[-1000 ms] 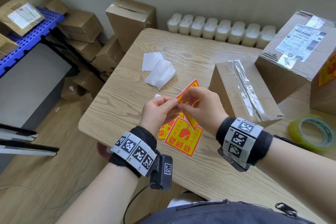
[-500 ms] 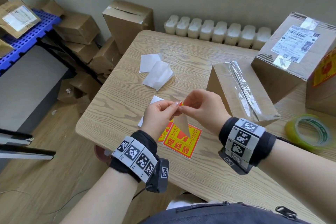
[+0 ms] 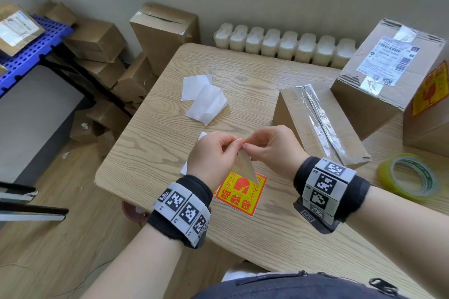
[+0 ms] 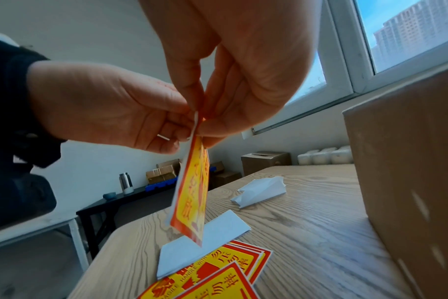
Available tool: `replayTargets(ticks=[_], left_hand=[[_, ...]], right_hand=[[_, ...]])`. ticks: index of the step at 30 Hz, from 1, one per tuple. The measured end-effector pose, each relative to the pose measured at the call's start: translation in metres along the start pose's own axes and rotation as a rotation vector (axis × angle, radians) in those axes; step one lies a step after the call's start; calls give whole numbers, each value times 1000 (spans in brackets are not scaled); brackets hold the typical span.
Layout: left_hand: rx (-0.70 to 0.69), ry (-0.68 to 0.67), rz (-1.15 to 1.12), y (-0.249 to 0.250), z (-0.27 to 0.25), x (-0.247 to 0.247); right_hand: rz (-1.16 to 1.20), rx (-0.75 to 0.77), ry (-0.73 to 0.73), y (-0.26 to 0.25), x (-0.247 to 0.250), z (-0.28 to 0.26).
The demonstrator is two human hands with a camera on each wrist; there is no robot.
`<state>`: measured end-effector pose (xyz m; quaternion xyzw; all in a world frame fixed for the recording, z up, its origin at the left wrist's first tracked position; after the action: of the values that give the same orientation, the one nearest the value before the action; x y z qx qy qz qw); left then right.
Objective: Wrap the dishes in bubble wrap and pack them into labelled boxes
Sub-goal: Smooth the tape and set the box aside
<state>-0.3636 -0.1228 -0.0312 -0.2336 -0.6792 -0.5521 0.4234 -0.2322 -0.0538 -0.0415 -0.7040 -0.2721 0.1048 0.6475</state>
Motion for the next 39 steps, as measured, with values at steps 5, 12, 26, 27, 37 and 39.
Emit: replayTargets(ticks=[5, 12, 26, 27, 37, 39], left_hand=[[-43, 68, 36, -2, 7, -3], [483, 27, -375, -39, 42, -5], [993, 157, -1068, -99, 130, 4], [998, 152, -1059, -101, 132, 0], [414, -203, 74, -78, 117, -10], [139, -164, 68, -46, 98, -2]], right_hand=[[90, -50, 28, -2, 1, 7], [442, -201, 271, -14, 9, 26], [603, -151, 492, -29, 33, 68], [614, -158, 485, -28, 34, 68], [655, -176, 384, -24, 27, 56], [665, -177, 372, -23, 24, 54]])
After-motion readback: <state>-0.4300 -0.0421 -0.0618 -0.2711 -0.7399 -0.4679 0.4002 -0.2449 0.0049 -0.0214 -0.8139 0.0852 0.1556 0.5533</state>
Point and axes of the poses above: each hand's wrist, its own z-axis towards the middle knuckle, its own x-axis out of the back of the hand, y = z × x, the point moved 1 cm from there along z, towards the middle knuckle, and after that the axes turned 15 degrees about z, right-handed, at the moved point
